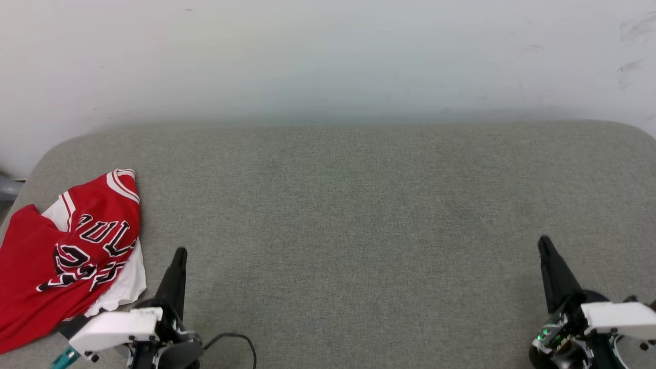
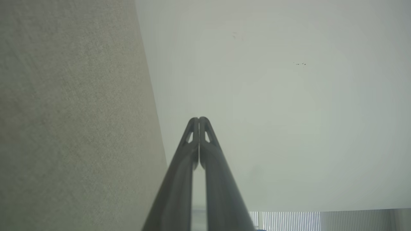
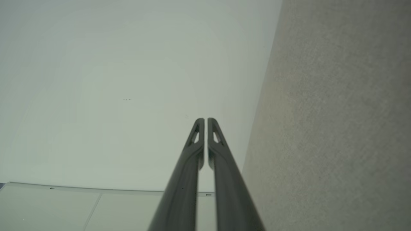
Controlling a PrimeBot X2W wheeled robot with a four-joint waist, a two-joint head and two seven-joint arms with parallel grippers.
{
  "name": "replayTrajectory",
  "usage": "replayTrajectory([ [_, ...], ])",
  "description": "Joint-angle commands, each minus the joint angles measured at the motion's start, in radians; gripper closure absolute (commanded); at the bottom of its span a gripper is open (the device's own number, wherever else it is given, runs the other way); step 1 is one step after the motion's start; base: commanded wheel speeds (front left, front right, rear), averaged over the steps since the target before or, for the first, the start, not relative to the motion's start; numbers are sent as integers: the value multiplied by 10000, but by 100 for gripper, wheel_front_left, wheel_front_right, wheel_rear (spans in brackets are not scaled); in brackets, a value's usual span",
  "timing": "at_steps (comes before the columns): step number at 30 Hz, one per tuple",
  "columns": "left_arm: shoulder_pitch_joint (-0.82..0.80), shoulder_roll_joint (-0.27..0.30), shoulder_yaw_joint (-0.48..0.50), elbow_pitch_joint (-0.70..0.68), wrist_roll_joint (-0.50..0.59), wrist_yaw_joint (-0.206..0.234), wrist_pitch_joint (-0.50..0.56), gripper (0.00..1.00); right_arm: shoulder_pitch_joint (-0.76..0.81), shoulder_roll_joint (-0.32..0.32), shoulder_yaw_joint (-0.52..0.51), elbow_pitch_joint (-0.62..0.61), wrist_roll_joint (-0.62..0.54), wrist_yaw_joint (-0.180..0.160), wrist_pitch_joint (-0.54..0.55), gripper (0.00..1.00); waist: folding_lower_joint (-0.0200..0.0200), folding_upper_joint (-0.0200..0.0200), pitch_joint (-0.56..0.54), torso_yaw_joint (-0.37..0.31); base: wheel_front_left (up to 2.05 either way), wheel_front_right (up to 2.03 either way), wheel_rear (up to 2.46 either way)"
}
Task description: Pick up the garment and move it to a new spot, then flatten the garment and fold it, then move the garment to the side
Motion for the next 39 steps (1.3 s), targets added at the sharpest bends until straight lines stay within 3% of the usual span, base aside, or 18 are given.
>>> replayTrajectory([
  [1,51,-6,-16,58,-6,0,-5,0,59,2,4,52,1,-2,-2,0,0,0,1,0,0,0,0],
  [19,20,25,-864,-407,207,-2,-705,0,549,-47,88,-853,-14,-2,-554,0,0,0,-7,-18,0,0,0],
  [26,10,122,-1077,-552,1347,-5,-1114,0,722,-362,305,-1139,-1347,-2,-1040,0,0,0,-22,-14,0,0,0],
  [39,259,1,-801,-920,5304,122,-1618,0,877,-378,333,-1664,-5298,-2,-1400,0,0,0,-42,-37,0,0,0],
])
